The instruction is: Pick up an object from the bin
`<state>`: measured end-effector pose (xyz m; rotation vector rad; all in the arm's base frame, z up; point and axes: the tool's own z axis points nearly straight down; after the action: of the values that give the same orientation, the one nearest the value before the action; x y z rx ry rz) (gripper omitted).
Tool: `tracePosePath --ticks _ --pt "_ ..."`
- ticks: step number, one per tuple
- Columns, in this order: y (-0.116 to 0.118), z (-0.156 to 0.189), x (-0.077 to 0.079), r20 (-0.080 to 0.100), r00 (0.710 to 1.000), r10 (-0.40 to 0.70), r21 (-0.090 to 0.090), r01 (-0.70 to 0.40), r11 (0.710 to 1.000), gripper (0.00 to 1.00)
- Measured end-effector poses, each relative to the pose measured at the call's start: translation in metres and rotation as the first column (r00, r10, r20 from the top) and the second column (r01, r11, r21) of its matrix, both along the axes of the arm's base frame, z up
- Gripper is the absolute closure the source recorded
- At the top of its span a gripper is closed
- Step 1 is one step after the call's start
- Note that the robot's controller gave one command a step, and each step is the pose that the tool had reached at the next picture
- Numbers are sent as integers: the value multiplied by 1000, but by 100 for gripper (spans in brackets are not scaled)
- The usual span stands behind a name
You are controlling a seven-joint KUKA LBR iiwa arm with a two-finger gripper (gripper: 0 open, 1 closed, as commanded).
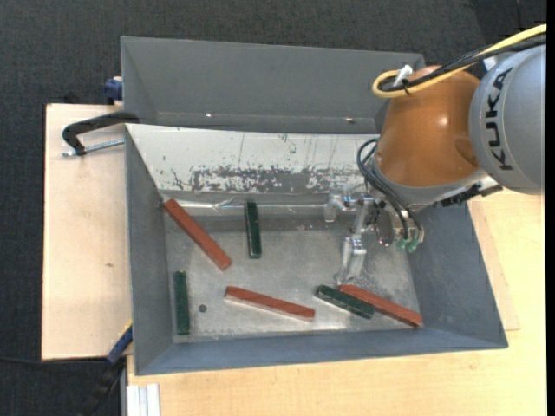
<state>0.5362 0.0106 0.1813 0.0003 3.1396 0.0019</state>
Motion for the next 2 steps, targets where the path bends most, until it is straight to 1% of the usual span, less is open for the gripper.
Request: tracePosePath --ticks 1,2 --pt "-60 -91 -28 -7 998 58 -1 -58 998 0" --pt "-81 -51 -43 5 1000 15 -2 -15 1000 0"
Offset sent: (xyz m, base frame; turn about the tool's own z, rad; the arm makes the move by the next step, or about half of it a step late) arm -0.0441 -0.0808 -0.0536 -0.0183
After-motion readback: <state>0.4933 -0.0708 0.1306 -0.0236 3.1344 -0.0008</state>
